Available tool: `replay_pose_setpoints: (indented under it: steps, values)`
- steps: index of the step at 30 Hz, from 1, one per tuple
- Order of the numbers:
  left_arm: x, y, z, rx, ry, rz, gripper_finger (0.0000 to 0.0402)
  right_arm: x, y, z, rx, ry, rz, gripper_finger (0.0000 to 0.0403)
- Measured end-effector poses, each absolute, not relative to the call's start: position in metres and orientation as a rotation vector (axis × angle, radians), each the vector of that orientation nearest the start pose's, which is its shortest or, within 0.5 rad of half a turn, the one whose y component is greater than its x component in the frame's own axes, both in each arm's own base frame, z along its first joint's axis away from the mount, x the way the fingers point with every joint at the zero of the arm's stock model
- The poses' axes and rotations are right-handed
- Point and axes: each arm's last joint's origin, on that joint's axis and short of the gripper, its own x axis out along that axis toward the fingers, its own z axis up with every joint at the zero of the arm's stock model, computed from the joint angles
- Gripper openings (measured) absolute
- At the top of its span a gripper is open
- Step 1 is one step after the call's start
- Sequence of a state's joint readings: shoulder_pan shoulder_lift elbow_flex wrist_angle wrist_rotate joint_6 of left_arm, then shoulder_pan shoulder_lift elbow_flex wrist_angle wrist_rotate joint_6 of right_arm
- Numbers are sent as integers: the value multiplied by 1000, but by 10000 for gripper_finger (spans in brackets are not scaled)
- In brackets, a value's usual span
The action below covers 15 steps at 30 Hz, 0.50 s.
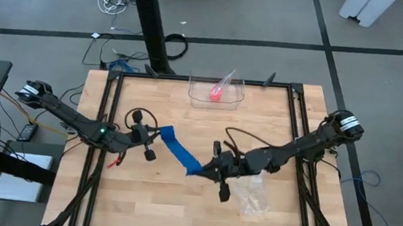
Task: Roll bandage
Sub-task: Roll the blue bandage
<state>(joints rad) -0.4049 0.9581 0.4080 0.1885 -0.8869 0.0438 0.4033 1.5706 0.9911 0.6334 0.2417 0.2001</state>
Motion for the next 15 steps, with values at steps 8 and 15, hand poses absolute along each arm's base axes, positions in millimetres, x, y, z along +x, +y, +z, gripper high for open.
replay_pose_setpoints:
  steps: [8, 15]
  values:
    - [203, -65, 192, 270, 333, 371, 18, 345, 103, 338, 138, -90, 66, 0]
    - [217, -74, 186, 314, 330, 322, 18, 355, 71, 373, 111, -145, -64, 0]
